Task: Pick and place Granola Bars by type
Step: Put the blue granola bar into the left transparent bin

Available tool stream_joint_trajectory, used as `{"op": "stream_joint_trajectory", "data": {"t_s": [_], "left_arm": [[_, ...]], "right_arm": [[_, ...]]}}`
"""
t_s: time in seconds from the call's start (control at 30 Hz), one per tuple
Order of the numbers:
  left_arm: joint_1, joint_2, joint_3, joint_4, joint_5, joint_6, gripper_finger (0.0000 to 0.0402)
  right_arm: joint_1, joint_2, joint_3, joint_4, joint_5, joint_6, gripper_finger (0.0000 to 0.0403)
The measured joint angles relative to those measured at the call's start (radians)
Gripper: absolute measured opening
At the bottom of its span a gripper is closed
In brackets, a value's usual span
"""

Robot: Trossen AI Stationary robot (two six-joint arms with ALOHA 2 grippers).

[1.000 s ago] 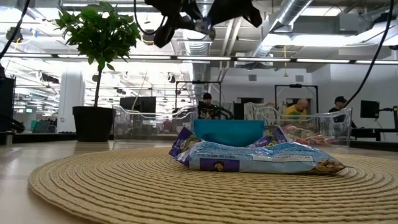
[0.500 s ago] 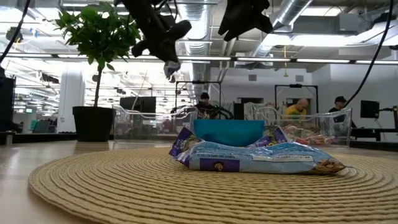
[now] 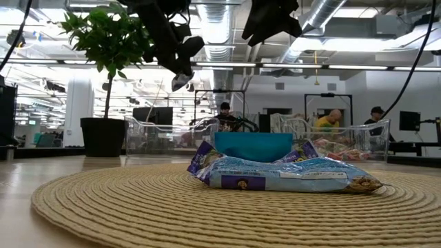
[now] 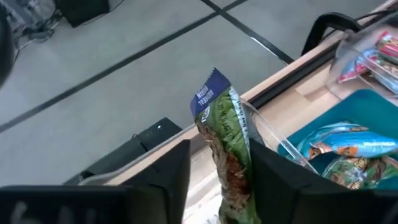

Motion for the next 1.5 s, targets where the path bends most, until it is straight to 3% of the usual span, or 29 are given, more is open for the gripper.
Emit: {"op": "stream_joint_trajectory", "data": {"t_s": [0.2, 0.37, 0.5, 0.7, 0.93, 1.13, 1.5], "left_arm": [[0.000, 0.000, 0.000, 0.036, 0.013, 0.060, 0.0201], [-0.001, 0.000, 0.000, 0.079, 0.034, 0.057, 0.0216], [-0.029, 0.000, 0.009, 0.120, 0.111, 0.057, 0.0216], [-0.123, -0.001, 0.127, 0.122, 0.293, 0.142, 0.0217], [-0.273, -0.002, 0.348, -0.067, 0.453, 0.192, 0.0217], [-0.431, -0.002, 0.396, -0.302, 0.530, 0.144, 0.0217], [-0.691, -0.002, 0.291, -0.379, 0.401, -0.057, 0.0217]], "right_arm": [[0.000, 0.000, 0.000, 0.001, 0.000, -0.002, 0.0102], [0.000, 0.000, 0.000, 0.000, -0.003, -0.002, 0.0102], [0.004, -0.003, 0.000, -0.024, -0.022, -0.023, 0.0102], [0.048, -0.040, -0.001, -0.141, -0.125, -0.087, 0.0102], [0.202, -0.052, -0.031, -0.271, -0.142, -0.105, 0.0102], [0.336, -0.051, -0.142, -0.150, -0.165, -0.085, 0.0102], [0.351, 0.024, -0.273, 0.157, -0.282, -0.077, 0.0102]]}}
